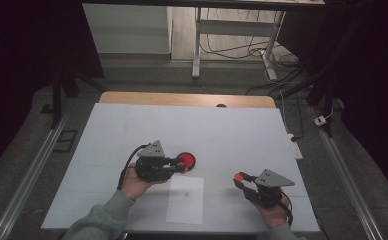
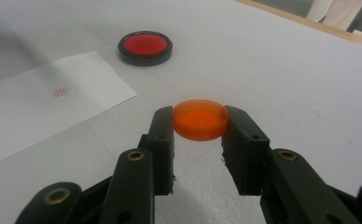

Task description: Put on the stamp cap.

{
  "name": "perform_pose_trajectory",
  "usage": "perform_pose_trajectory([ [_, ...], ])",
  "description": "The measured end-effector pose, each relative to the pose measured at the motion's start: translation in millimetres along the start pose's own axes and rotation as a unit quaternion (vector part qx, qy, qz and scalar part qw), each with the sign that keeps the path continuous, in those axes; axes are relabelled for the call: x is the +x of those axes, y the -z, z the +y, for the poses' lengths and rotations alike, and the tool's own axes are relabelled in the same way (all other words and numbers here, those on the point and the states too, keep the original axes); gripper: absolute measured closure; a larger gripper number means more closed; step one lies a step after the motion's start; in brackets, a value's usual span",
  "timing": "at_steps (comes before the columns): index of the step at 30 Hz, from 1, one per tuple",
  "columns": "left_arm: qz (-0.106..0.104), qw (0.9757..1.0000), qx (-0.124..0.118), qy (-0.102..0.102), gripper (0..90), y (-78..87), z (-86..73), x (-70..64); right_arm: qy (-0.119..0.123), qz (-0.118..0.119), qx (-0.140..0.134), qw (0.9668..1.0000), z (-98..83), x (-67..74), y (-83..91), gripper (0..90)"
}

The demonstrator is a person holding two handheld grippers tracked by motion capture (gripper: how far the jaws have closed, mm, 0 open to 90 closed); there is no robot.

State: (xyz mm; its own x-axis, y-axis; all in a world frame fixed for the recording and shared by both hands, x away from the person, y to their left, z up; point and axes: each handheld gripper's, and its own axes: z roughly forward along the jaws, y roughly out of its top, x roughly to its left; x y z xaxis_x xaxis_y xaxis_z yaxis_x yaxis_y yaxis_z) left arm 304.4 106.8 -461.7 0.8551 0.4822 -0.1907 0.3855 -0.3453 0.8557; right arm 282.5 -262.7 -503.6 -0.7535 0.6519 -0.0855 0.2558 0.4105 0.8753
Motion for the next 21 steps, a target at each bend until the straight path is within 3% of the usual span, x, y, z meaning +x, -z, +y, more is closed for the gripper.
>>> perform_pose_trajectory([
  [21,0.001,1.0000,0.005,-0.005,72.2,-0.7,-0.7,0.2,0.009,0.022,0.001,0.9997,5.2,15.6,-14.5,64.6],
])
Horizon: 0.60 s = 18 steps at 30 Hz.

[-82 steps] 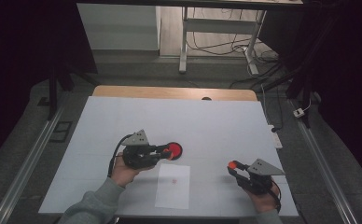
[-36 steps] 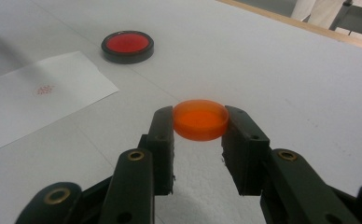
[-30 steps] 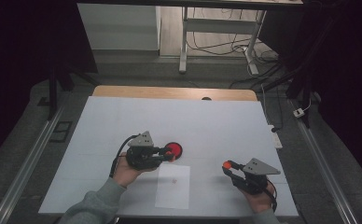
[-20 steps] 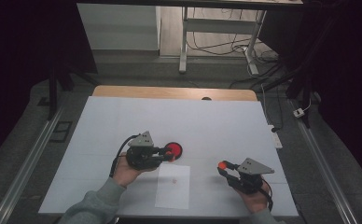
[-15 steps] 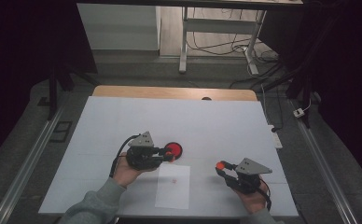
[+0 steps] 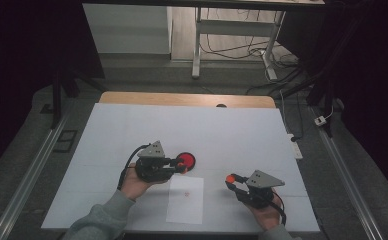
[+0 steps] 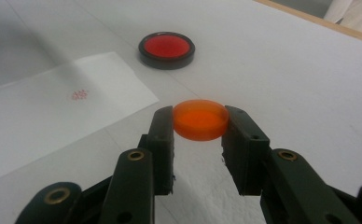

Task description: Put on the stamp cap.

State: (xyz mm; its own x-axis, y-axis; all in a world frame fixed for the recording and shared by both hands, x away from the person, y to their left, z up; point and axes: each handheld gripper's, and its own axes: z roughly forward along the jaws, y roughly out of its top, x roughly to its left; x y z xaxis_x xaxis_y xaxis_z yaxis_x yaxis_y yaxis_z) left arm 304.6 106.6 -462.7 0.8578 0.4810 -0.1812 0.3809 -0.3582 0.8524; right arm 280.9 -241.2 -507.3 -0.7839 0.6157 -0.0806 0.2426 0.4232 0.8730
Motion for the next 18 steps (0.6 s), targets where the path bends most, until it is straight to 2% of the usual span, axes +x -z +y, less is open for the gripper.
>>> perform_pose_trajectory([
  [7,0.000,1.0000,0.002,0.001,72.2,-1.3,-0.2,0.8,-0.010,0.024,-0.012,0.9996,4.8,7.2,-5.8,64.6],
  [18,-0.001,1.0000,0.004,-0.001,72.2,-1.6,-0.5,0.7,-0.004,0.037,-0.011,0.9992,8.4,15.0,-18.1,64.6],
])
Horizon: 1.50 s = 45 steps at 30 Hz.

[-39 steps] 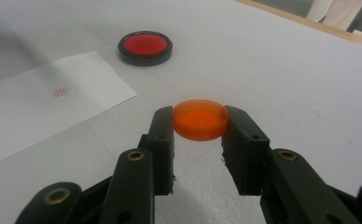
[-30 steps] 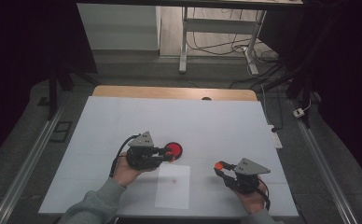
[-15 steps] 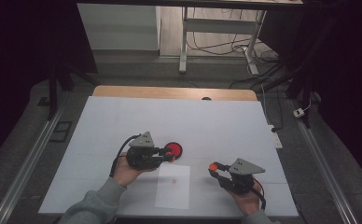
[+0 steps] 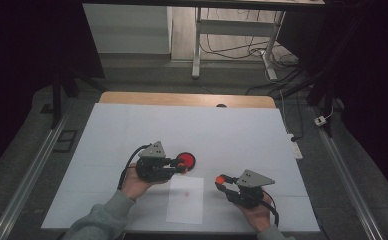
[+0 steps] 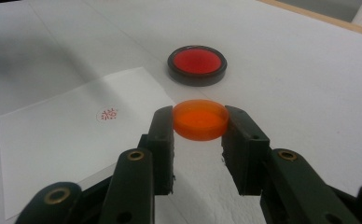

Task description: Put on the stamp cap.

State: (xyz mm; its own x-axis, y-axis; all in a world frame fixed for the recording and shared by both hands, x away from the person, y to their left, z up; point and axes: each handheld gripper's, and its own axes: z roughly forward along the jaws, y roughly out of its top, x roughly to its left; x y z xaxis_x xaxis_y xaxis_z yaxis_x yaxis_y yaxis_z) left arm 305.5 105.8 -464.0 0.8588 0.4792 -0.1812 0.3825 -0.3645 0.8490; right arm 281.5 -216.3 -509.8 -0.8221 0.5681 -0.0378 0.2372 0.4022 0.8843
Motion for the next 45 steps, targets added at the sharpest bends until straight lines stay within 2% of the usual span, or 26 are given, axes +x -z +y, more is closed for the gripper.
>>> perform_pose_trajectory([
  [7,-0.001,1.0000,0.000,0.001,72.2,-0.7,-0.3,-0.1,0.007,0.006,0.007,0.9999,3.2,5.3,-7.0,64.6],
  [10,-0.002,1.0000,0.000,0.002,72.3,-1.2,-0.7,0.3,-0.002,0.011,-0.001,0.9999,5.1,7.0,-10.7,64.6],
  [14,-0.002,1.0000,0.001,0.004,72.3,-1.3,-1.3,1.7,0.002,0.010,0.009,0.9999,6.7,8.4,-16.8,64.6],
  [19,-0.002,1.0000,-0.002,0.007,72.2,-0.1,-1.9,1.7,-0.002,0.020,0.000,0.9998,12.2,11.3,-22.3,64.6],
  [21,-0.001,1.0000,-0.002,0.008,72.2,-0.1,-2.0,1.6,0.003,0.021,-0.007,0.9997,16.2,14.2,-23.6,64.6],
  [22,-0.001,1.0000,-0.002,0.008,72.2,-0.4,-2.1,1.6,0.010,0.020,-0.001,0.9998,18.4,15.0,-23.4,64.5],
  [28,-0.003,1.0000,0.000,0.007,72.2,-1.8,-2.0,1.8,0.014,0.023,0.005,0.9996,23.0,18.2,-32.0,64.6],
  [36,-0.004,1.0000,0.002,0.005,72.2,-3.4,-2.2,1.9,0.017,0.041,0.001,0.9990,27.4,27.3,-47.0,64.5],
  [45,-0.007,1.0000,0.003,0.004,72.3,-5.9,-2.0,0.3,0.014,0.054,0.000,0.9984,27.5,32.4,-54.6,64.5],
])
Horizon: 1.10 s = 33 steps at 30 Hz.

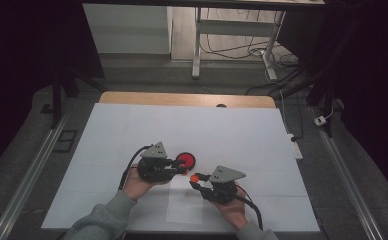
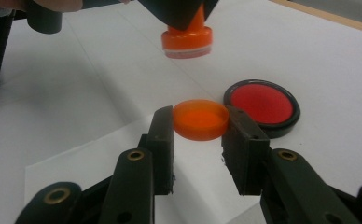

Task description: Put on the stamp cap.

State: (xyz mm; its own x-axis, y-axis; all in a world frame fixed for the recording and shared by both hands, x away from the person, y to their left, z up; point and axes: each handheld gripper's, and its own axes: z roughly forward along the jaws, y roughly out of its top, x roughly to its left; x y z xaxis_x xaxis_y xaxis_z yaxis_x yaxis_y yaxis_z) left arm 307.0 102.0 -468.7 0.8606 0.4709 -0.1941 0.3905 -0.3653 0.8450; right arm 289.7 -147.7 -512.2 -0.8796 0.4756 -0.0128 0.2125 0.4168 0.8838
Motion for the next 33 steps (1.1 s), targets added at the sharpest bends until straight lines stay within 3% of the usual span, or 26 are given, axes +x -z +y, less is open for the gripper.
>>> perform_pose_trajectory([
  [12,-0.019,0.9998,-0.010,0.001,72.2,-2.4,1.5,-5.6,0.011,0.011,0.006,0.9999,2.7,6.4,-9.7,64.5],
  [33,-0.027,0.9996,0.009,-0.005,72.2,-14.0,-2.6,-8.1,0.006,0.011,-0.002,0.9999,4.0,5.6,-8.3,64.6],
])
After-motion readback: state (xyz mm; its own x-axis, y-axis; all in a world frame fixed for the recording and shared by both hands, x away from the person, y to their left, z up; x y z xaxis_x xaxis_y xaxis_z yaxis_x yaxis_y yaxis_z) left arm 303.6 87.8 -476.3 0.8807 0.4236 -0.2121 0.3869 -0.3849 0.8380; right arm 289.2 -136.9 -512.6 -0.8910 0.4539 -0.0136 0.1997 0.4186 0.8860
